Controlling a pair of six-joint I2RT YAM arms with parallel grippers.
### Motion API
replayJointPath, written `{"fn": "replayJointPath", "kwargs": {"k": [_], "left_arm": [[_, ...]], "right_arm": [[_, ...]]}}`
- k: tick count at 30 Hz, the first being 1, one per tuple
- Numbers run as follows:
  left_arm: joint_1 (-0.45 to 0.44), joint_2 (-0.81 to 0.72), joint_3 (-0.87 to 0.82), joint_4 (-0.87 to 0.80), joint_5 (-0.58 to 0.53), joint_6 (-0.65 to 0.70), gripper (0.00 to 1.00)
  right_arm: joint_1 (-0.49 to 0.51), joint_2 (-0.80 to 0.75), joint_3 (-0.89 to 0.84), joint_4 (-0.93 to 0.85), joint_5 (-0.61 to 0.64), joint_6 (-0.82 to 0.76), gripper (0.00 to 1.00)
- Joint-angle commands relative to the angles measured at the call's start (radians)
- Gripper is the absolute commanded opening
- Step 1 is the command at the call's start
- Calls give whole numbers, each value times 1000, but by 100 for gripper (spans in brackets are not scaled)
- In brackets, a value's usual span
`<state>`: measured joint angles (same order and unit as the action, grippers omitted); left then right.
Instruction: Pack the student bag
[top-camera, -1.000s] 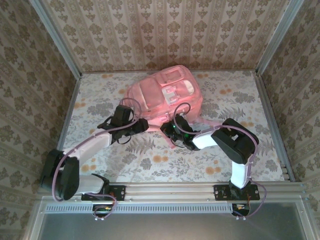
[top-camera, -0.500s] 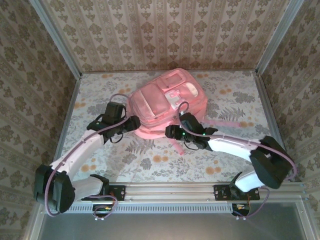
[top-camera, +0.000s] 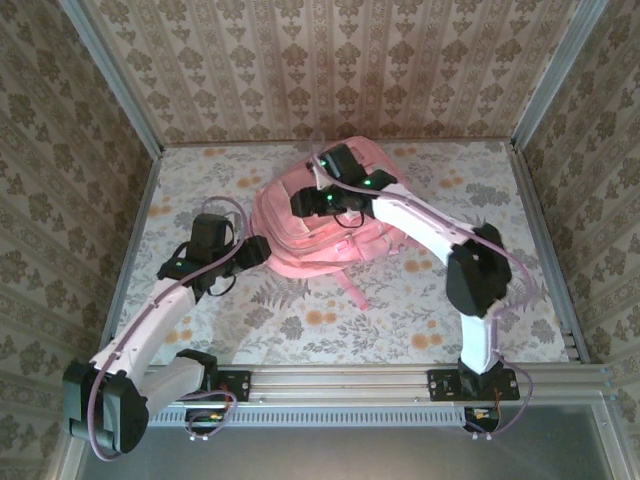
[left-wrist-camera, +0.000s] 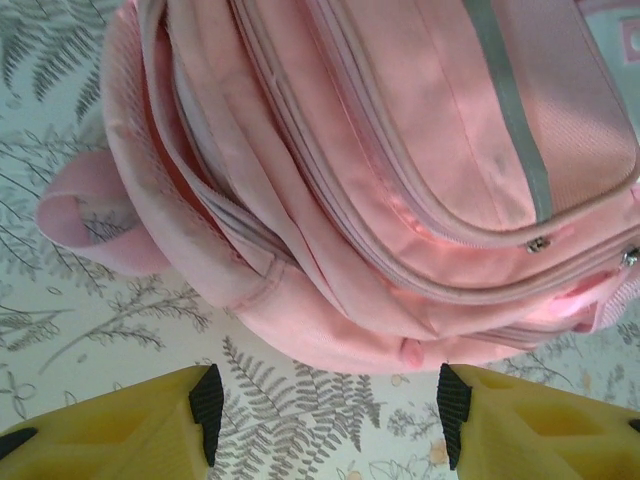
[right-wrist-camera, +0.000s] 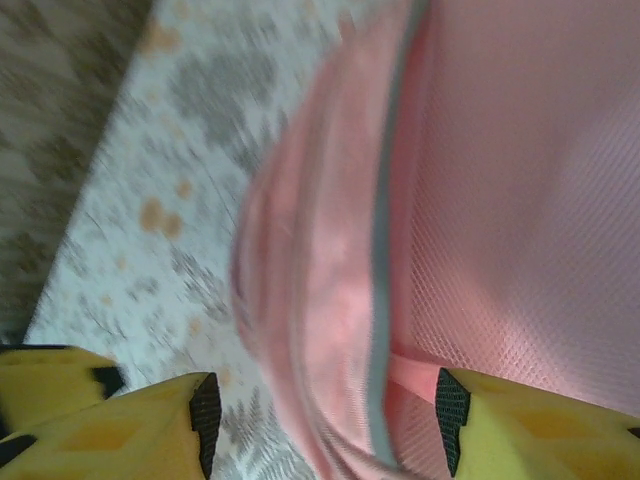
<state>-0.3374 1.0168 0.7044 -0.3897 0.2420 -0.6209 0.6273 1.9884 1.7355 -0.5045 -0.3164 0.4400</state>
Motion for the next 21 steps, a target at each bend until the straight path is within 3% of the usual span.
{"fn": "replayJointPath", "kwargs": {"k": [1, 7, 15, 18, 21], "left_arm": [[9, -34, -22, 35, 60, -16, 61], [10, -62, -52, 40, 74, -17, 61], [11, -68, -83, 58, 79, -22, 62], [9, -65, -93, 67, 89, -18, 62], [2, -48, -104, 68, 98, 4, 64]], "right_arm": [[2, 87, 90, -165, -110, -10, 60], [8, 149, 111, -114, -197, 18, 56], [25, 204, 155, -72, -247, 63, 39], [26, 252, 201, -116, -246, 65, 31], [25, 251, 212, -138, -221, 63, 11]]}}
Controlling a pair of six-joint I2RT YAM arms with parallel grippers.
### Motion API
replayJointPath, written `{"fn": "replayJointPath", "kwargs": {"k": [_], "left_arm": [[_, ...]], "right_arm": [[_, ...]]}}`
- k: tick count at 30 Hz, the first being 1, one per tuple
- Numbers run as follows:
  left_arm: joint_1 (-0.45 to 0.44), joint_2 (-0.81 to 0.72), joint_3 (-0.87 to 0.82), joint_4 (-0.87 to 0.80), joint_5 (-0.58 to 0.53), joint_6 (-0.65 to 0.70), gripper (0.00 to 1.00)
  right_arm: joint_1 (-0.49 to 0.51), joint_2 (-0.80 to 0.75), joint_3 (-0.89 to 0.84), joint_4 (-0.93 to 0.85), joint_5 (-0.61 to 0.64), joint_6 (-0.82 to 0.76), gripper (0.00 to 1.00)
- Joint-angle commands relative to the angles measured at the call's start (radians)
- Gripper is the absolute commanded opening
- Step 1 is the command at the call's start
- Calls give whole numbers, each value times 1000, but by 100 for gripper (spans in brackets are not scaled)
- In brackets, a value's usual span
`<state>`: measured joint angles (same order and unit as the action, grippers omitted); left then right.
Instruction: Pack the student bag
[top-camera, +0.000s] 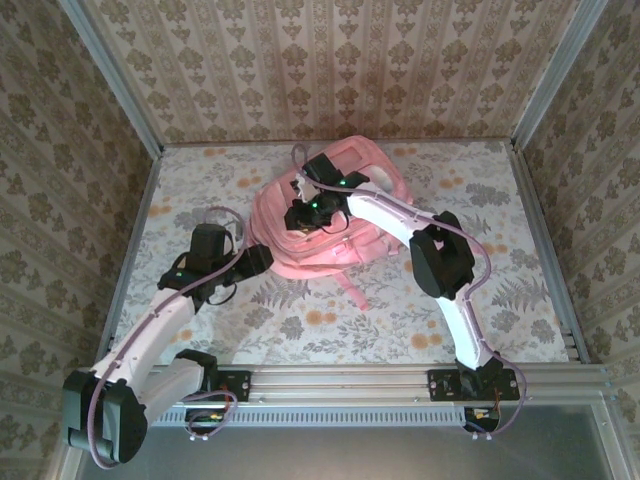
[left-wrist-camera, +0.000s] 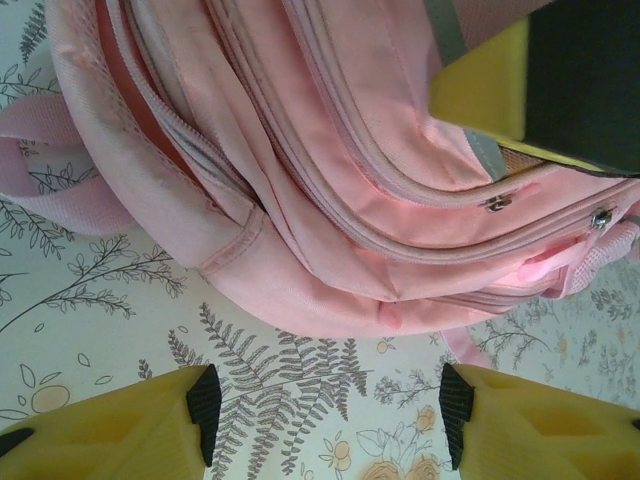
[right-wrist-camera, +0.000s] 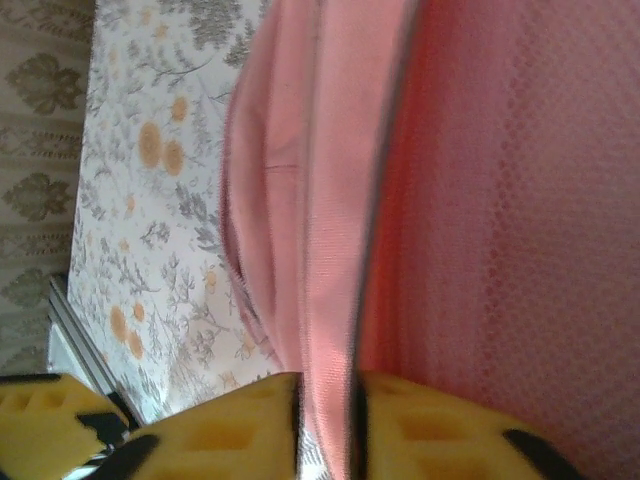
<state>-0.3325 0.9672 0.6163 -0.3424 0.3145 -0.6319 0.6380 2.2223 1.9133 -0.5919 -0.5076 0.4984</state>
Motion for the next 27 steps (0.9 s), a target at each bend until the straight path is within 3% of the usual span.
{"fn": "replayJointPath", "kwargs": {"k": [1, 2, 5, 11, 23, 27], "left_arm": [[-11, 8, -19, 22, 26, 26, 65], [-23, 15, -20, 22, 20, 38, 66], [-86, 41, -14, 36, 4, 80, 68], [-240, 101, 28, 43, -150, 168, 66], [-363, 320, 121, 93, -334, 223, 62], [-394, 372, 135, 120, -427, 220, 56]], "right_arm": [[14, 5, 32, -47, -20, 5, 6], [12, -13, 27, -42, -14, 11, 0], [0, -83, 6, 11, -37, 70, 0], [-43, -189, -10, 130, -115, 240, 0], [-60, -217, -30, 199, -173, 359, 0], [-73, -229, -72, 258, -194, 408, 0]]}}
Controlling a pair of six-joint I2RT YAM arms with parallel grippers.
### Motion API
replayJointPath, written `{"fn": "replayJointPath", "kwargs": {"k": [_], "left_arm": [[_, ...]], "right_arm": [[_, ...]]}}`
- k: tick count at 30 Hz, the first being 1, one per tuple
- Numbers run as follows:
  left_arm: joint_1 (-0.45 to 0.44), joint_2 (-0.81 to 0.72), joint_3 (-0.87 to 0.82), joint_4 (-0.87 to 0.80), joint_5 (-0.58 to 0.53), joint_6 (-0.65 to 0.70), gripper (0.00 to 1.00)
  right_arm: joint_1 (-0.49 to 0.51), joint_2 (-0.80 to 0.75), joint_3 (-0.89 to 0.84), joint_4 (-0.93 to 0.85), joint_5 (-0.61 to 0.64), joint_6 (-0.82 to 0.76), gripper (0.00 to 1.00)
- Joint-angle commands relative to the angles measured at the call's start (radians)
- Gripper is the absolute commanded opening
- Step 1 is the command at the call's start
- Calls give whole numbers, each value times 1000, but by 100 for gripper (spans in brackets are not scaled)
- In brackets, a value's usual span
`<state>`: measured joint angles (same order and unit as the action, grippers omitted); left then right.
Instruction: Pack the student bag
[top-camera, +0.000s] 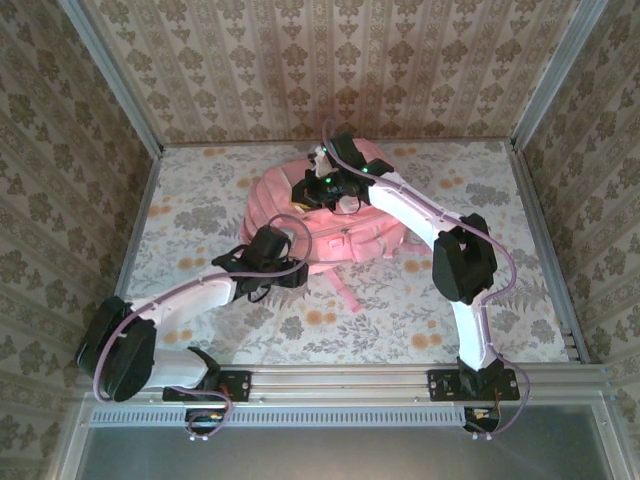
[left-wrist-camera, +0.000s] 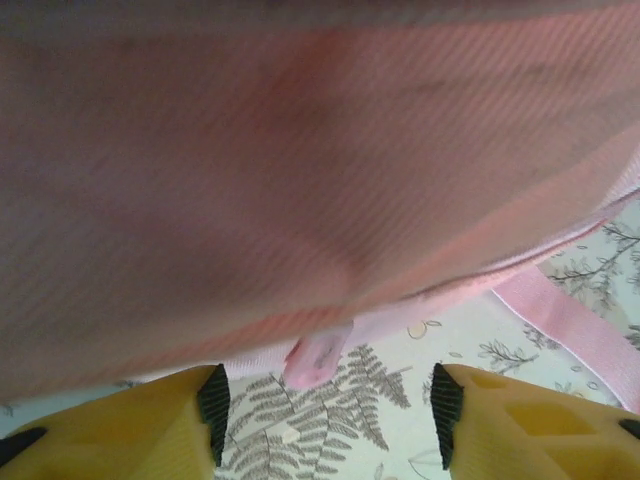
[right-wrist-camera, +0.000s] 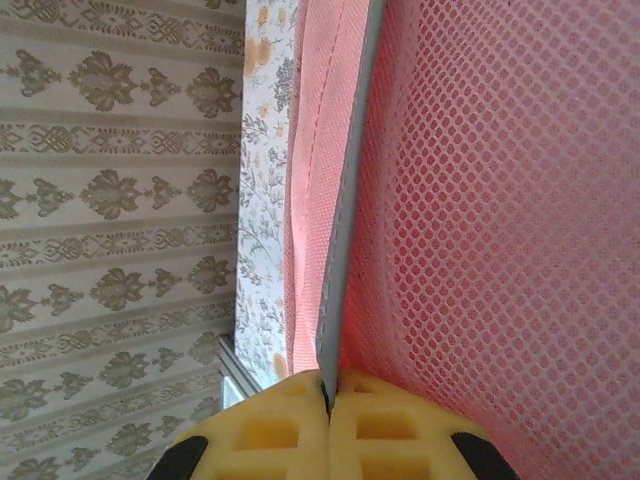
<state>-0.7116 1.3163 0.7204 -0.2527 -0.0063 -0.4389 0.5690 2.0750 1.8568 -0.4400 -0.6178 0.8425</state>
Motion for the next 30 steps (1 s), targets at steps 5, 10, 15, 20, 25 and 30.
{"fn": "replayJointPath", "kwargs": {"k": [5, 10, 15, 20, 25, 30], "left_arm": [[-35, 82, 46, 43, -196, 32, 52], [-57, 154, 64, 74, -218, 22, 51], [-81, 204, 91, 90, -262, 20, 40], [-83, 237, 103, 81, -286, 27, 22], [-82, 217, 90, 53, -290, 48, 11], [-72, 144, 67, 19, -250, 83, 4]], "right_arm": [[-6, -101, -49, 145, -95, 96, 0], [-9, -115, -70, 164, -99, 108, 0], [-12, -119, -97, 191, -110, 128, 0], [-15, -135, -118, 202, -115, 130, 0], [-26, -153, -141, 194, -113, 114, 0], [-34, -162, -144, 92, -73, 12, 0]]}}
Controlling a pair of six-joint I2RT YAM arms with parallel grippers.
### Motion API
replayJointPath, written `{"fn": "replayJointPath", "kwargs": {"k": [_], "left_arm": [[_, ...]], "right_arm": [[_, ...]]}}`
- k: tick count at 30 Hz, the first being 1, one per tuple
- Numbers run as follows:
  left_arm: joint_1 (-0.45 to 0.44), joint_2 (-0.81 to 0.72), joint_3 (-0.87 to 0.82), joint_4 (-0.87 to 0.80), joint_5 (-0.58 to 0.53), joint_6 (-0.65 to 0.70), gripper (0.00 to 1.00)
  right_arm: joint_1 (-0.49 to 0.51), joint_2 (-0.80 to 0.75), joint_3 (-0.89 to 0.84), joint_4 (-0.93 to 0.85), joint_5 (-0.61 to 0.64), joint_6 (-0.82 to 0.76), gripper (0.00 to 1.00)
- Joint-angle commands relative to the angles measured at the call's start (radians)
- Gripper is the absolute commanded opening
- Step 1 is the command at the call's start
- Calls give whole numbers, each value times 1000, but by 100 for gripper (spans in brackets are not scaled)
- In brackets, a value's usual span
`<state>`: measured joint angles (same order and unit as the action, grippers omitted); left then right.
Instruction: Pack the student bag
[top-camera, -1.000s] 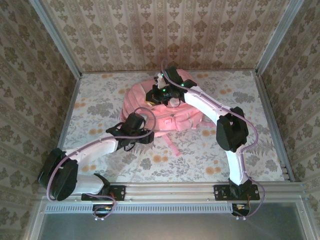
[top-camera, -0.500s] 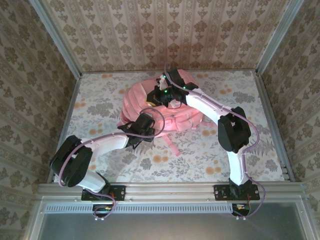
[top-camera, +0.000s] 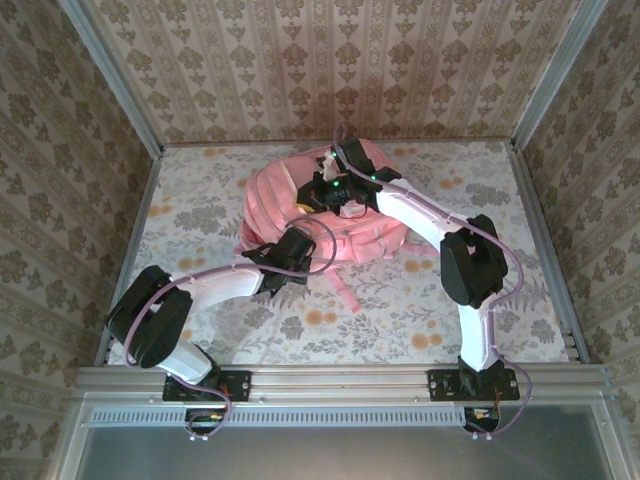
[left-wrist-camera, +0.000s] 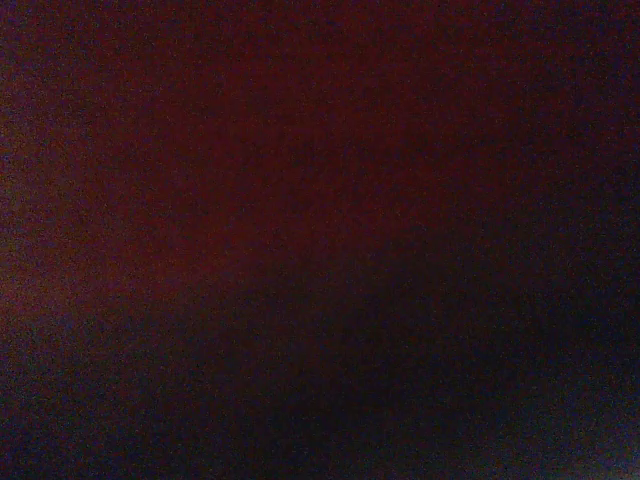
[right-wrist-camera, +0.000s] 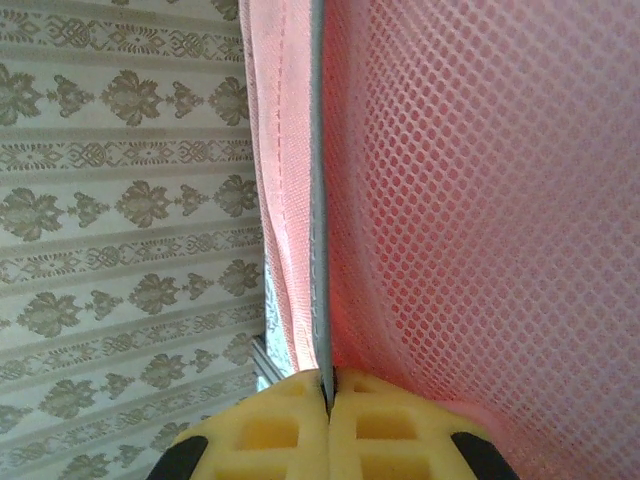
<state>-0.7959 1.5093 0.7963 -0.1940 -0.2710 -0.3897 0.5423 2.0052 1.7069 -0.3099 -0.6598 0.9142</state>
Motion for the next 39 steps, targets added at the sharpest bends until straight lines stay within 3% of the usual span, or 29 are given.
{"fn": "replayJointPath", "kwargs": {"k": [1, 5, 9, 11, 14, 18, 21, 24, 27, 34, 37, 39], "left_arm": [[18, -61, -14, -45, 33, 39, 3], [53, -95, -30, -58, 114, 43, 0], [60, -97, -33, -31, 233, 27, 0], [59, -98, -31, -16, 289, 15, 0], [57, -104, -28, -9, 349, -1, 0], [48, -110, -16, -6, 418, -31, 0], [35, -115, -5, 5, 454, -54, 0], [18, -103, 15, 23, 487, -82, 0], [-1, -83, 37, 31, 502, -103, 0], [-48, -37, 99, 46, 538, -136, 0], [-72, -16, 127, 50, 560, -148, 0], [-80, -8, 139, 46, 575, -152, 0]], "right_arm": [[-6, -93, 9, -63, -23, -83, 0], [-5, -95, 36, -191, 62, -199, 0], [-7, -161, -4, -276, 238, -251, 42], [-8, -238, -65, -277, 349, -242, 51], [-22, -387, -219, -234, 475, -179, 52], [-26, -583, -562, -24, 491, 30, 55], [-21, -675, -819, 227, 464, 233, 69], [-10, -681, -1021, 456, 465, 372, 76], [1, -632, -1091, 606, 463, 445, 81], [23, -502, -1127, 836, 492, 497, 79], [24, -470, -1147, 912, 525, 490, 68], [21, -451, -1156, 951, 535, 475, 54]]}}
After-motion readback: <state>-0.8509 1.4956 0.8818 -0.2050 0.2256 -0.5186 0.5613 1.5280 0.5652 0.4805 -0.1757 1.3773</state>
